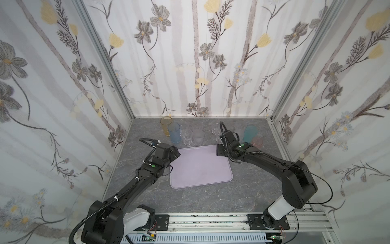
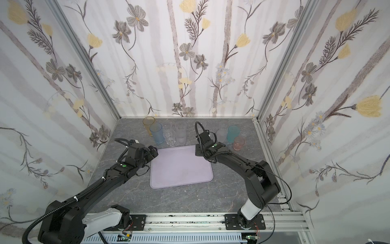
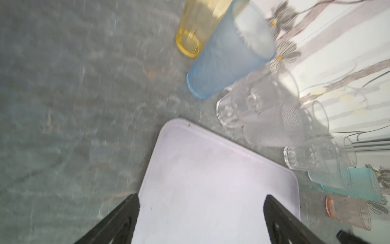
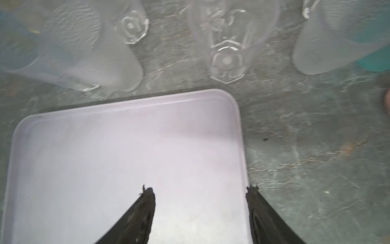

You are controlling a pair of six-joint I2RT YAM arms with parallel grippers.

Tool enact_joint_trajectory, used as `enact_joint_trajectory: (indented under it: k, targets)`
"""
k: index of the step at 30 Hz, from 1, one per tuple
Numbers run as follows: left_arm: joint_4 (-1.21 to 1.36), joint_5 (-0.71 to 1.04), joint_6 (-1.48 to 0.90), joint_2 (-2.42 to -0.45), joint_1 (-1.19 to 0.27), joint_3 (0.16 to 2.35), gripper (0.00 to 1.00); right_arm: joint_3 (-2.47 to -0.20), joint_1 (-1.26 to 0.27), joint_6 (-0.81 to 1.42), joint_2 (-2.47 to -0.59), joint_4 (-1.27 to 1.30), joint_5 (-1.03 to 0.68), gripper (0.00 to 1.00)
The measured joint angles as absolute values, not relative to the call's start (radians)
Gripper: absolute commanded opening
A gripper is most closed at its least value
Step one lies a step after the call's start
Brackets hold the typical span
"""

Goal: Place the glasses into the tray

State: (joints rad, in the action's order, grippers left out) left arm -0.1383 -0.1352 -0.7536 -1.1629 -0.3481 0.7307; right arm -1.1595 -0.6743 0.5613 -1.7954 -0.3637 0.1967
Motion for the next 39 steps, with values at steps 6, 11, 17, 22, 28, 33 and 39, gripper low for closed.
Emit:
enact_joint_trajectory:
  k: [6,11,17,22,28,33,39]
  targets:
    - [-0.145,-0.094,-0.563,-1.321,-0.17,0.982,0.73,-1.223,-0.803,0.636,-1.866,-0.327,0.17,0.67]
    - [-0.154,0.008,-0.489,-1.494,-0.088,1.144,0.54,-1.266,-0.891,0.676,-1.925,-0.293,0.132,0.67]
    - [-0.189,0.12,-0.466,-1.647,-0.071,1.26,0.54,-1.264,-0.924,0.698,-1.964,-0.278,0.126,0.67]
    - [-0.205,0.144,-0.452,-1.711,-0.066,1.332,0.53,-1.247,-0.93,0.699,-1.981,-0.265,0.118,0.67]
    - [-0.216,0.161,-0.448,-1.765,-0.072,1.364,0.51,-1.245,-0.931,0.699,-1.996,-0.261,0.117,0.67]
    - [-0.224,0.158,-0.442,-1.786,-0.081,1.369,0.5,-1.245,-0.931,0.699,-2.002,-0.257,0.115,0.67]
    - [-0.24,0.146,-0.425,-1.825,-0.091,1.4,0.44,-1.245,-0.93,0.699,-2.01,-0.257,0.113,0.67]
